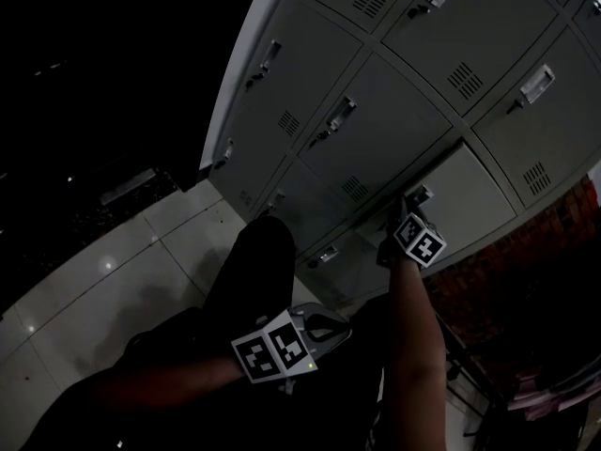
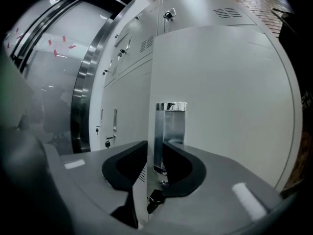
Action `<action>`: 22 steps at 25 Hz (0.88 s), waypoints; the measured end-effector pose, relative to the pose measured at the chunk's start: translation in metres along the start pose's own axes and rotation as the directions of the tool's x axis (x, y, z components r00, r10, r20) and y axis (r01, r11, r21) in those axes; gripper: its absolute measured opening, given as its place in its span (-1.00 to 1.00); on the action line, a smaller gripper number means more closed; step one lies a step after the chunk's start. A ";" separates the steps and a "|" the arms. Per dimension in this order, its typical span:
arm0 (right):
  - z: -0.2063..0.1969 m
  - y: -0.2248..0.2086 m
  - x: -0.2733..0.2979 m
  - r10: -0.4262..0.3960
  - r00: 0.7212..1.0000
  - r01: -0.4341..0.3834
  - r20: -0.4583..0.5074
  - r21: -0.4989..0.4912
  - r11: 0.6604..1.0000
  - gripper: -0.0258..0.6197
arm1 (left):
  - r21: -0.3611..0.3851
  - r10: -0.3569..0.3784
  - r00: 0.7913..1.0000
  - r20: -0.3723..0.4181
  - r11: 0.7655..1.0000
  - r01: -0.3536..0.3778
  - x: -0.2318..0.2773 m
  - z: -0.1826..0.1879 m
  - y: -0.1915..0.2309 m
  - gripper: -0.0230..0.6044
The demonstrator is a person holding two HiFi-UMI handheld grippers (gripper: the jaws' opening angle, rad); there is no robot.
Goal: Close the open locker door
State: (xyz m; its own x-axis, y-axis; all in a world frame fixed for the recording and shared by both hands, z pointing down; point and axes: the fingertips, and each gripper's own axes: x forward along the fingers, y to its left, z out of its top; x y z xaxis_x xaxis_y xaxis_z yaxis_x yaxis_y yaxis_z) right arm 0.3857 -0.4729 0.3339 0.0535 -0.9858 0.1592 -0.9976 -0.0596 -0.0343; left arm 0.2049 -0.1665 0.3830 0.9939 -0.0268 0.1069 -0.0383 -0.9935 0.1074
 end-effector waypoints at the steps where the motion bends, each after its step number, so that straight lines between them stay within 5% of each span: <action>1: 0.001 -0.002 0.004 -0.007 1.000 0.007 0.002 -0.009 1.000 -0.62 | 0.002 0.003 1.000 -0.002 1.000 -0.003 -0.001 0.000 0.000 -0.89; 12: 0.005 -0.019 0.030 -0.059 0.998 0.060 0.019 -0.043 0.997 -0.62 | -0.017 0.022 1.000 0.004 1.000 -0.022 -0.006 -0.002 0.007 -0.89; 22: -0.003 -0.022 0.042 -0.048 0.999 0.048 0.013 -0.018 0.999 -0.39 | -0.022 0.015 1.000 0.006 1.000 -0.015 -0.003 -0.002 0.006 -0.89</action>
State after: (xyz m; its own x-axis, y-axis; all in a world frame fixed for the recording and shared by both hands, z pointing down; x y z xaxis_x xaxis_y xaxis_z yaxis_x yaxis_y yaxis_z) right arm 0.4094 -0.5122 0.3440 0.1014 -0.9838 0.1481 -0.9946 -0.1039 -0.0088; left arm 0.2020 -0.1719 0.3852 0.9938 -0.0428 0.1030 -0.0558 -0.9903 0.1270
